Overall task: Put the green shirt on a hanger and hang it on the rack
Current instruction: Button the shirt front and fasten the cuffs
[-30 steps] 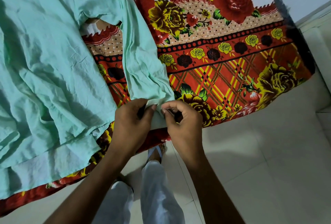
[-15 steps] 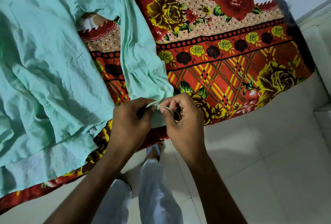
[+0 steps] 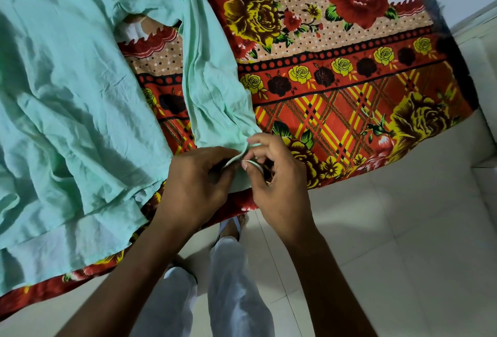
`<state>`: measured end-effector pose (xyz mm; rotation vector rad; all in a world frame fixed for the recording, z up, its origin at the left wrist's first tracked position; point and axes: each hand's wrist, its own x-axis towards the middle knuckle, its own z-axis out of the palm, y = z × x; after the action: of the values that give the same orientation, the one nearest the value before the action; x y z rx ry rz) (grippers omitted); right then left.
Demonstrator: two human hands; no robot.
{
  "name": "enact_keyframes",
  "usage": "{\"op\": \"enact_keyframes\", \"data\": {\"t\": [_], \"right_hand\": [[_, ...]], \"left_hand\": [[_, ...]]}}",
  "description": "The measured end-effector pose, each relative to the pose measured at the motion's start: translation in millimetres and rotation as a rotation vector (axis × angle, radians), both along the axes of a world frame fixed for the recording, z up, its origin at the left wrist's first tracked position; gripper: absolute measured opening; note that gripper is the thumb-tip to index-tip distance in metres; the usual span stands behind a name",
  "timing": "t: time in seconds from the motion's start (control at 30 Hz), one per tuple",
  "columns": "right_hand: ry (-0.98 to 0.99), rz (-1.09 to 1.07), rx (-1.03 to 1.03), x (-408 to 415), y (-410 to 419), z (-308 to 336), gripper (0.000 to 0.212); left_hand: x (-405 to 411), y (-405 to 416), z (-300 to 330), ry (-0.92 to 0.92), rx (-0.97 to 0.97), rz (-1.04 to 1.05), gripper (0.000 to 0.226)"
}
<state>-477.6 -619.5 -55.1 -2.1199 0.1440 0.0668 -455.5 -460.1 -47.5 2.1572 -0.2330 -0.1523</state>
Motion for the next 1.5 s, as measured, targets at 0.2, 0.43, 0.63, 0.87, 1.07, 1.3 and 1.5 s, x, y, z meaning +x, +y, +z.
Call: {"op": "enact_keyframes", "data": {"t": [0.2, 0.43, 0.63, 0.87, 1.07, 1.3, 1.5], "right_hand": [[-0.068, 0.053, -0.128, -0.7, -4.7, 4.0, 0.042], [-0.137, -0.063, -0.225, -4.8, -1.9, -2.9, 0.020], [-0.093, -0.042, -0.212, -7.6, 5.5, -5.0, 0.014], [-0.078, 0.043, -0.317, -2.7, -2.1, -4.7, 0.016], [-0.061, 0.074, -0.357, -5.5, -14.0, -1.1, 0.028], [-0.071, 0.057, -0.345, -10.8, -20.1, -2.5, 0.028], [0.009, -0.051, -0.293, -11.6, -19.1, -8.6, 0.011]], "left_hand": [[-0.1, -2.3, 3.2, -0.075, 0.088, -0.120, 0.031], [-3.6, -3.2, -6.8, -0.161, 0.170, -0.132, 0.025], [-23.1, -9.2, -19.8, -0.311, 0.276, -0.038, 0.026], [-32.4, -16.8, -34.6, -0.343, 0.284, 0.034, 0.013], [-34.6, -9.9, -35.7, -0.224, 0.120, -0.107, 0.024], [-14.1, -9.7, -19.4, -0.116, 0.159, -0.079, 0.016], [-9.7, -18.5, -9.5, -0.170, 0.397, -0.179, 0.016]]}}
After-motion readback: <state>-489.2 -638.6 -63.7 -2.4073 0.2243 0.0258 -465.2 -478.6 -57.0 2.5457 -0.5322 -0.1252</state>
